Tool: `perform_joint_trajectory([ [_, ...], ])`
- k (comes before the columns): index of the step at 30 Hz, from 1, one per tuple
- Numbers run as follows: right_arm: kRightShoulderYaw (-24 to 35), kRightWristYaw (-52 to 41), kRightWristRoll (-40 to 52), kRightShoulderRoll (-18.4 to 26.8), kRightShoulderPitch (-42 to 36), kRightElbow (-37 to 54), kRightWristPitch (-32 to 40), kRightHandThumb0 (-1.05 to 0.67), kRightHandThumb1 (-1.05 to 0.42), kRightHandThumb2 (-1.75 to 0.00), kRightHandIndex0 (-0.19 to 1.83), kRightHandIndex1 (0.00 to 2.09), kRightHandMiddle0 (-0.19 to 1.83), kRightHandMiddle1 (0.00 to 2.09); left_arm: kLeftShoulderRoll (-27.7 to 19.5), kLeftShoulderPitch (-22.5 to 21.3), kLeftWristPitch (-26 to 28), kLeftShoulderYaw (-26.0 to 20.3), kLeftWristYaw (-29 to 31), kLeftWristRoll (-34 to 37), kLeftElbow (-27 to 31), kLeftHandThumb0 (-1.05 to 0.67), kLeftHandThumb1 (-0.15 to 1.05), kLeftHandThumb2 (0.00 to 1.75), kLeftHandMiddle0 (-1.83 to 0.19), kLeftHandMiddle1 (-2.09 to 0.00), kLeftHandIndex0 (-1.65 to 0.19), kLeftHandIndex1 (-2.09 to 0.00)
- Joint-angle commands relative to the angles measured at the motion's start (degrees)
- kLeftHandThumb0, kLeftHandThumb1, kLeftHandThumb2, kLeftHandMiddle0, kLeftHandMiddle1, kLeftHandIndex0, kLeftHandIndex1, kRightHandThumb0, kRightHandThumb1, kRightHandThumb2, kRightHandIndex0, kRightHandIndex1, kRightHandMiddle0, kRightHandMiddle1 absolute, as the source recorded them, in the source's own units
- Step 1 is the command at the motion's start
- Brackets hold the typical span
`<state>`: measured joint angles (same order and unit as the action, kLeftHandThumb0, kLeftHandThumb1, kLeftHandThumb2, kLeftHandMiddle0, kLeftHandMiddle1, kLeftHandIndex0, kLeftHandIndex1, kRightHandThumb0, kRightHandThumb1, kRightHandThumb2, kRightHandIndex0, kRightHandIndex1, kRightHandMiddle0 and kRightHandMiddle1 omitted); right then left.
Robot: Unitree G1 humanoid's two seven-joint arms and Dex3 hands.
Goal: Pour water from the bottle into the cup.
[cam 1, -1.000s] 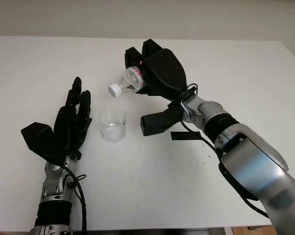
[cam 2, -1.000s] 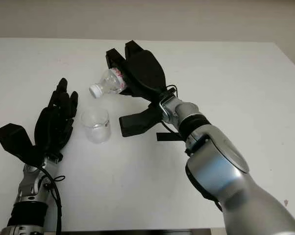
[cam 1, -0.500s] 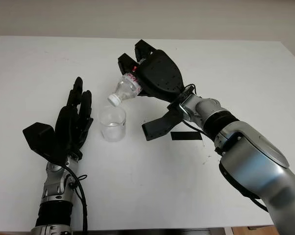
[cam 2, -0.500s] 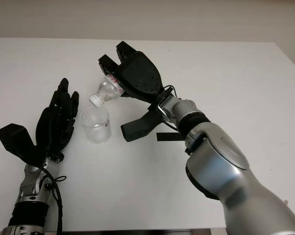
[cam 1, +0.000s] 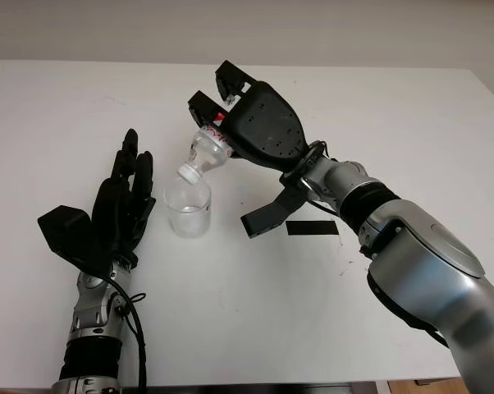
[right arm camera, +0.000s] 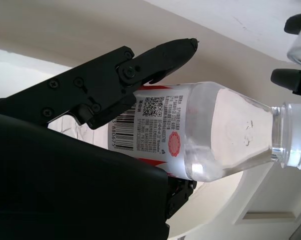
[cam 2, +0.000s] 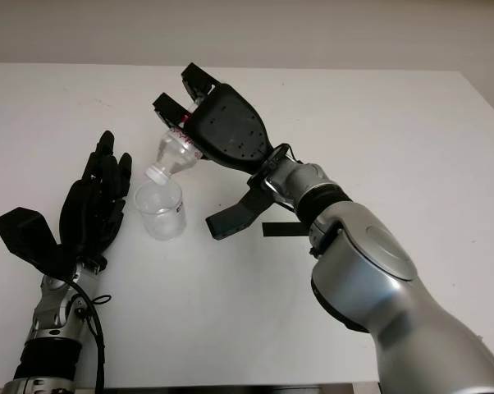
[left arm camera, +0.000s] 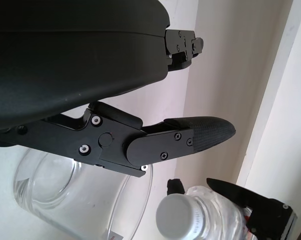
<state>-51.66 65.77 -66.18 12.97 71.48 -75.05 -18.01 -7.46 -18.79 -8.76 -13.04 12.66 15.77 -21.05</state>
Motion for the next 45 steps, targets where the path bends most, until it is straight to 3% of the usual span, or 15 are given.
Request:
perform_joint_trajectory([
  [1, -0.2, 1.0, -0.2, 0.6, 2.2, 0.0, 0.6, -0.48, -1.05, -0.22, 1.22, 2.09, 0.79, 2.09, -0.2, -0.6, -0.2, -0.2, 0.3, 0.3, 0.1, -0.7, 1.05, 0.54, 0.05, -0.05, 0.05, -0.06],
  [10, 5.9, -2.8, 7.7, 0.1, 0.5, 0.1, -6.4, -0.45, -1.05, -0.12, 1.25, 2.09, 0.83, 2.09, -0.5, -0.6, 0.0, -0.3, 0.1, 0.1, 0.3, -0.71, 1.05, 0.53, 0.03, -0.06, 0.04, -0.06],
  [15, 12.0, -8.3, 15.3, 0.1, -1.8, 0.0, -10.2, -0.43, -1.05, -0.17, 1.26, 2.09, 0.85, 2.09, -0.9, -0.5, 0.3, -0.1, 0.2, 0.0, 0.4, -0.7, 1.05, 0.54, 0.05, -0.05, 0.06, -0.05],
  [23, 29.8, -31.0, 37.1, -1.0, -8.4, 2.3, -15.5, -0.38, -1.05, -0.27, 1.36, 2.09, 0.99, 2.09, -1.1, -0.6, 0.6, -0.2, 0.4, 0.1, 0.3, -0.69, 1.05, 0.55, 0.05, -0.05, 0.05, -0.05],
  [27, 38.0, -44.1, 47.6, -0.8, -12.7, 5.1, -16.7, -0.32, -1.05, -0.31, 1.31, 2.09, 1.04, 2.09, -1.0, -1.1, 0.5, -0.2, 0.6, 0.2, -0.4, -0.7, 1.05, 0.54, 0.05, -0.05, 0.05, -0.05],
  [32, 44.3, -55.0, 55.6, 0.9, -21.9, 13.6, -16.4, -0.3, -1.05, -0.36, 1.2, 2.09, 0.84, 2.09, -0.7, -1.6, 0.4, 0.0, 1.0, 0.3, -0.9, -0.7, 1.05, 0.56, 0.08, -0.04, 0.09, -0.04],
  [36, 48.8, -62.8, 62.3, 0.7, -29.7, 23.3, -11.4, -0.32, -1.05, -0.37, 1.16, 2.09, 0.77, 2.09, -0.5, -1.8, 0.0, 0.0, 1.4, 0.4, -1.5, -0.69, 1.05, 0.58, 0.09, -0.04, 0.11, -0.03],
  [41, 53.5, -70.2, 72.1, 0.0, -39.4, 44.5, 6.9, -0.36, -1.05, -0.36, 1.16, 2.09, 0.69, 2.09, -0.5, -1.9, -0.1, -0.2, 1.5, 0.6, -1.9, -0.69, 1.05, 0.58, 0.1, -0.05, 0.12, -0.03],
  [45, 55.2, -73.6, 75.7, 0.8, -43.5, 55.7, 17.4, -0.36, -1.05, -0.36, 1.2, 2.09, 0.76, 2.09, -0.6, -1.9, -0.5, -0.2, 1.6, 0.4, -2.1, -0.69, 1.05, 0.59, 0.11, -0.05, 0.12, -0.04],
])
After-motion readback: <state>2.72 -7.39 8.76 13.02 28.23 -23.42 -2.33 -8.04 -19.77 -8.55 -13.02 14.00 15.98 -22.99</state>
